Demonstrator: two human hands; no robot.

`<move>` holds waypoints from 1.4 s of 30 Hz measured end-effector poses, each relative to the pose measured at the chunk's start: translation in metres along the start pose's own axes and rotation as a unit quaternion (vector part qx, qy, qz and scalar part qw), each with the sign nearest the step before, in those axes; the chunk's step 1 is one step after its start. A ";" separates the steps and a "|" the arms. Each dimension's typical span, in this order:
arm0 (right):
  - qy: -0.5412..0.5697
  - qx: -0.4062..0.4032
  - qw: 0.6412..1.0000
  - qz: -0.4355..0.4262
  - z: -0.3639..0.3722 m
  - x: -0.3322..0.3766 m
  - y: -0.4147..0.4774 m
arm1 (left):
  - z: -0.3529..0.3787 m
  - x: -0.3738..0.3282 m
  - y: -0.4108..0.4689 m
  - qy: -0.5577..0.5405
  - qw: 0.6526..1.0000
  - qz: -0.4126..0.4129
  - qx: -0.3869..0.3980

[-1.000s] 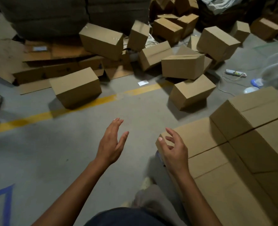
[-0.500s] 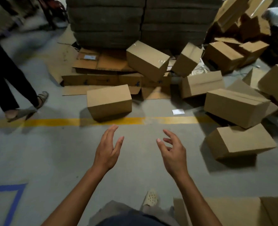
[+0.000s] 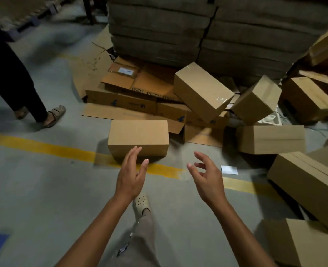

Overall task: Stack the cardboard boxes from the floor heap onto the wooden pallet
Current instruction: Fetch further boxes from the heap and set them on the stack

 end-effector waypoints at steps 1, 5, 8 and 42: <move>-0.004 0.003 1.000 0.007 0.008 -0.002 0.028 | 0.006 0.010 0.026 -0.006 1.000 -0.009 0.002; -0.028 0.021 0.998 0.044 0.035 -0.002 0.133 | 0.026 0.037 0.117 -0.013 0.998 -0.052 0.017; -0.054 0.050 0.996 0.050 0.053 0.003 0.206 | 0.037 0.052 0.180 -0.012 0.996 -0.085 0.011; -0.351 0.442 0.825 0.028 0.434 -0.372 0.743 | 0.459 0.418 0.391 -0.626 0.414 -0.616 -0.239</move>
Point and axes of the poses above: each hand's wrist, its own y-axis towards the middle knuckle, its own z-axis out of the palm, x = y × z, the point moved 2 cm from there along y, towards the middle knuckle
